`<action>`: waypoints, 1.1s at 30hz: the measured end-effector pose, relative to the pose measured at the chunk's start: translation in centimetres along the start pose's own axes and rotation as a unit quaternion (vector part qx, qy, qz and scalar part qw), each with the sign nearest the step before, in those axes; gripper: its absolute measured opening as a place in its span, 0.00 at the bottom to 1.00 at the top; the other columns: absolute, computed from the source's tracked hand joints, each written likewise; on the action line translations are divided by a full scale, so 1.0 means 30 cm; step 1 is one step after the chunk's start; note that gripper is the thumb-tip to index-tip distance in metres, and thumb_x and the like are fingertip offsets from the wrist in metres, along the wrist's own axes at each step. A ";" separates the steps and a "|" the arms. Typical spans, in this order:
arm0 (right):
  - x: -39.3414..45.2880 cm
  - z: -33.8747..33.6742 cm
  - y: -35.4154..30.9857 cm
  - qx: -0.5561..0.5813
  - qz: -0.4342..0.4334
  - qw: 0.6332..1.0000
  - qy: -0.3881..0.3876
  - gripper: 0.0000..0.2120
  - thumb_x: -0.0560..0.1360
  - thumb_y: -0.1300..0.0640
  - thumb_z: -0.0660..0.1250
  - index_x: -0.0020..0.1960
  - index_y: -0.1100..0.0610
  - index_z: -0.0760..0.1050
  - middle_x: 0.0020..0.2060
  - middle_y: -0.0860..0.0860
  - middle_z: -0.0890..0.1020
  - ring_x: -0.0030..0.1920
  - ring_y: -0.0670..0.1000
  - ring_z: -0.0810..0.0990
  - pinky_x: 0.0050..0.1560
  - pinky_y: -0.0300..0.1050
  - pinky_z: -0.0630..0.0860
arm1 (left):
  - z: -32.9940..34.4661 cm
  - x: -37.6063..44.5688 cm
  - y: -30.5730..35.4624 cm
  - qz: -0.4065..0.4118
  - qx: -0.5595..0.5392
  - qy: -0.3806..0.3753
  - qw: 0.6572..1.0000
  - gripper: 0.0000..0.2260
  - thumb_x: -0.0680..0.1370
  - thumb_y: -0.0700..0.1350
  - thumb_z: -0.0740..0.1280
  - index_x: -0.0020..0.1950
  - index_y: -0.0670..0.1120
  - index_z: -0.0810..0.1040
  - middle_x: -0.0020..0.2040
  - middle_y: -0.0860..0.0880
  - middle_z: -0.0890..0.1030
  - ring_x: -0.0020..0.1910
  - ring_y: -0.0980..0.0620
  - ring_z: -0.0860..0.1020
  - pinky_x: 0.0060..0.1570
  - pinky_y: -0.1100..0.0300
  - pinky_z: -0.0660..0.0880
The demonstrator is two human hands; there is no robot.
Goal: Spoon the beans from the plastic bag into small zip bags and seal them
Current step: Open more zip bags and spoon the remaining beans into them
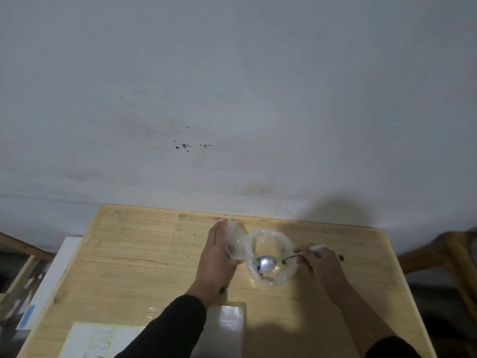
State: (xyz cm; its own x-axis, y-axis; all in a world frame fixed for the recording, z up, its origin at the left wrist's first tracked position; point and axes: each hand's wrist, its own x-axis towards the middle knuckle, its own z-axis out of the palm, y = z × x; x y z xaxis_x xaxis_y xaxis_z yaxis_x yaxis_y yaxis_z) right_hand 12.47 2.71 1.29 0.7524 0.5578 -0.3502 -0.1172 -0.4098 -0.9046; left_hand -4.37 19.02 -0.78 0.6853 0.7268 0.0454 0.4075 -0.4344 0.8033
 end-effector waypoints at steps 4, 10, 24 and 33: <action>-0.028 0.018 0.021 0.006 0.011 1.000 0.023 0.12 0.78 0.63 0.62 0.40 0.61 0.81 0.27 0.52 0.79 0.27 0.44 0.71 0.26 0.31 0.67 | -0.004 0.000 0.007 0.006 -0.010 0.006 1.000 0.35 0.68 0.48 0.76 0.65 0.64 0.58 0.57 0.68 0.62 0.59 0.76 0.62 0.47 0.81 0.66; -0.050 0.029 0.027 0.041 0.045 0.997 0.045 0.11 0.77 0.62 0.62 0.41 0.63 0.81 0.26 0.50 0.79 0.30 0.49 0.70 0.27 0.32 0.68 | -0.017 -0.007 0.019 0.019 -0.013 0.004 1.000 0.35 0.68 0.48 0.76 0.61 0.69 0.56 0.58 0.71 0.61 0.59 0.75 0.63 0.45 0.77 0.70; -0.042 0.009 -0.125 0.080 -0.050 0.989 0.110 0.13 0.78 0.60 0.62 0.37 0.57 0.81 0.23 0.49 0.77 0.23 0.44 0.67 0.23 0.35 0.64 | -0.055 -0.058 0.011 0.021 -0.013 0.004 1.000 0.44 0.62 0.53 0.79 0.71 0.55 0.57 0.63 0.67 0.59 0.61 0.77 0.56 0.57 0.85 0.54; -0.126 0.080 -0.251 -0.108 -0.225 0.964 0.094 0.09 0.76 0.57 0.63 0.40 0.55 0.80 0.30 0.46 0.80 0.35 0.38 0.77 0.37 0.26 0.68 | -0.046 -0.072 0.020 0.010 -0.015 -0.022 1.000 0.46 0.61 0.49 0.80 0.74 0.48 0.59 0.63 0.61 0.60 0.63 0.66 0.59 0.55 0.86 0.54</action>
State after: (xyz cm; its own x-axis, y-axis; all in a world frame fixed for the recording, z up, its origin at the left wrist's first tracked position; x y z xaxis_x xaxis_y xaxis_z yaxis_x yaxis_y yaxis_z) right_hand 8.96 5.41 8.83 0.8020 0.5822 0.1338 0.3705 -0.3091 -0.8759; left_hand -6.44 17.93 0.43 0.7188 0.6942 0.0368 0.3759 -0.4326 0.8195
